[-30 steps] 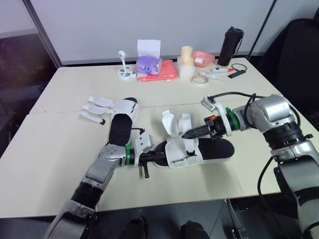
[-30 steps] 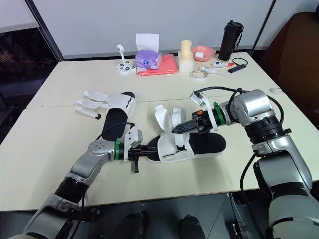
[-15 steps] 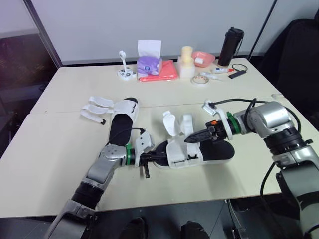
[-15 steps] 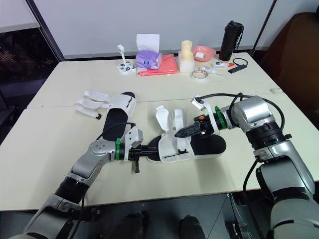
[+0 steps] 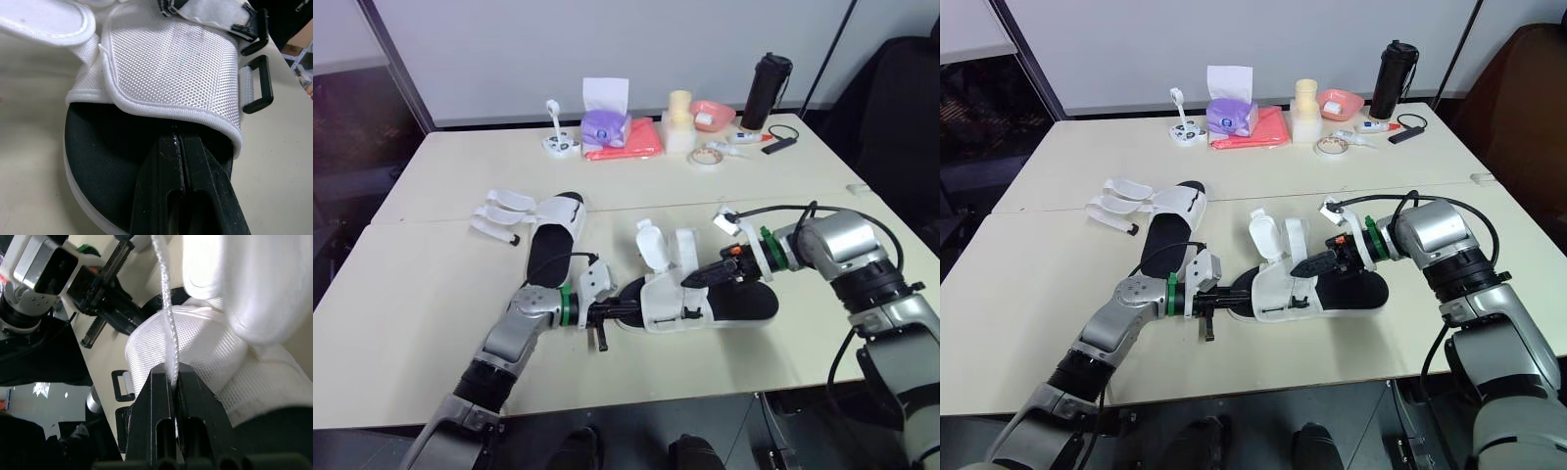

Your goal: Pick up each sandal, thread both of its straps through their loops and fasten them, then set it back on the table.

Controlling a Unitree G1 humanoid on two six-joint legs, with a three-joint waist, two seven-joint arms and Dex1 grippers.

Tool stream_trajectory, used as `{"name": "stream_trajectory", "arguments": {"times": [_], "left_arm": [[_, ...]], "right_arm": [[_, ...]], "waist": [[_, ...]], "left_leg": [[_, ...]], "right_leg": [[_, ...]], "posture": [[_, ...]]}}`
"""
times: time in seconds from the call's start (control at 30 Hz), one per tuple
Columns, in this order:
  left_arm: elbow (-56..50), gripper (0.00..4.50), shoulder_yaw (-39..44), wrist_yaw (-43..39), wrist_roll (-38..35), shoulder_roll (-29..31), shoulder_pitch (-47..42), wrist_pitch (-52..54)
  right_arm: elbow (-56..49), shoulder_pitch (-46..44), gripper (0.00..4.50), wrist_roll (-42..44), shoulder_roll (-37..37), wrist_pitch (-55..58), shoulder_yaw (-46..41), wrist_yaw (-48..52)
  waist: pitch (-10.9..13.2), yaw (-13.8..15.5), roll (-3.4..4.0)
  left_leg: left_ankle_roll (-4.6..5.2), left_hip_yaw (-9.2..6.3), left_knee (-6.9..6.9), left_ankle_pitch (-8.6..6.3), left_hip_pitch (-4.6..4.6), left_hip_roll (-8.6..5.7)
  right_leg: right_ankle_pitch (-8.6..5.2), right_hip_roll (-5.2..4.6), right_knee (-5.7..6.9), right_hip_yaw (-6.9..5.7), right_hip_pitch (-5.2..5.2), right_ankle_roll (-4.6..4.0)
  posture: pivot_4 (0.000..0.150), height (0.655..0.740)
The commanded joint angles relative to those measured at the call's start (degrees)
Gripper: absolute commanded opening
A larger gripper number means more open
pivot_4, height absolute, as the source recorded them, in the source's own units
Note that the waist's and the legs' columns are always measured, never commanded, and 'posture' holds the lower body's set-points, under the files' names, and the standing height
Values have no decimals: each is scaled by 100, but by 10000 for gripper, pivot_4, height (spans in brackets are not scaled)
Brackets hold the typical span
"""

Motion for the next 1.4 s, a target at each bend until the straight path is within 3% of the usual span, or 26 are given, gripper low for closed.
{"name": "stream_trajectory", "arguments": {"times": [0.03,0.67,0.8,1.0,1.2,1.4], "left_arm": [[149,0,-146,-5,145,60,146,87],[136,0,-166,-13,126,24,122,122],[136,0,-175,-6,129,15,125,124],[133,0,-185,9,124,1,137,125],[189,0,-200,-9,125,-25,117,91],[275,0,-226,-18,137,-96,52,57]], "right_arm": [[-750,156,770,344,-99,366,-264,-37],[-1925,1061,770,430,-406,189,-364,-473],[-2253,1198,12998,629,-525,230,-687,-516],[-3184,1578,42989,1143,-1065,459,-1456,-661],[-3674,2050,42989,1737,-1501,987,-2452,-1001],[-4193,2848,42989,2271,-1123,1550,-3129,-1684]], "waist": [[0,-2,0],[-1,11,0],[-1,14,0],[-1,22,0],[-1,24,0],[-2,91,-1]], "left_leg": [[0,0,-1,0,0,1],[0,1,8,0,1,1],[0,0,9,0,1,1],[0,0,9,0,1,1],[1,3,10,0,1,2],[1,4,12,0,1,3]], "right_leg": [[0,0,0,0,0,0],[1,-1,6,0,5,0],[1,-1,6,-1,6,0],[1,-1,5,-1,6,0],[0,-2,4,0,8,0],[1,-3,4,0,12,0]], "posture": [[1500,7400],[1500,7400],[1500,7400],[1500,7400],[1500,7400],[1500,7400]]}}
